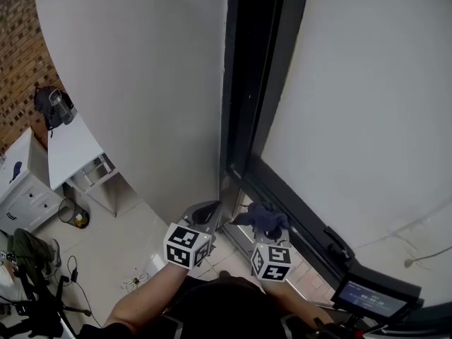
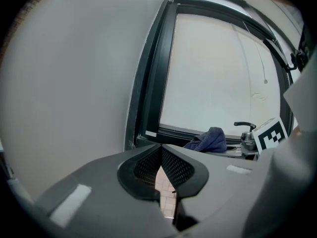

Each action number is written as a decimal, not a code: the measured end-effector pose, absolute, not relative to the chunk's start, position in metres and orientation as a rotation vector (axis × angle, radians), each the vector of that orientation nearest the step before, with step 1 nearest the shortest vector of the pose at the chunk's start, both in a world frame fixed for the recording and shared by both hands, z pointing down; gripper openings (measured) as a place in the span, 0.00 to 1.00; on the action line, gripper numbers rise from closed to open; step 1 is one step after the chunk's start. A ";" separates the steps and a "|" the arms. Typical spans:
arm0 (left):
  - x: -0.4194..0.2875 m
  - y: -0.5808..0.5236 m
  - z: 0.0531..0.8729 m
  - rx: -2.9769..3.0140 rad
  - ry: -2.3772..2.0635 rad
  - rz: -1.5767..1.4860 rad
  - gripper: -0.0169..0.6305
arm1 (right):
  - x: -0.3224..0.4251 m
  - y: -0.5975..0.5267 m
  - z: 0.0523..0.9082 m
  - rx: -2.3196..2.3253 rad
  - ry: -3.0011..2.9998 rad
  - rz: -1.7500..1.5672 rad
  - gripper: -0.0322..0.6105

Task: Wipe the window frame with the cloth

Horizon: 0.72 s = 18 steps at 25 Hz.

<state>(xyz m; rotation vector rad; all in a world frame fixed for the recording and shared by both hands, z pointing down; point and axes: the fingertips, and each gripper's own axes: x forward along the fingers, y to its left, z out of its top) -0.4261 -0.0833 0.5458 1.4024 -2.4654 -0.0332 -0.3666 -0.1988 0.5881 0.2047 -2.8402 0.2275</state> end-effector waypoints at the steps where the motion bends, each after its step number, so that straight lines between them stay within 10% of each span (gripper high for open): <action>1: -0.428 -0.081 0.545 1.408 -2.460 -0.032 0.02 | -0.370 -0.197 0.588 0.210 -2.834 0.238 0.14; 18: -0.455 -0.063 0.543 1.739 -2.250 0.050 0.02 | -0.435 -0.182 0.589 0.470 -2.792 0.317 0.14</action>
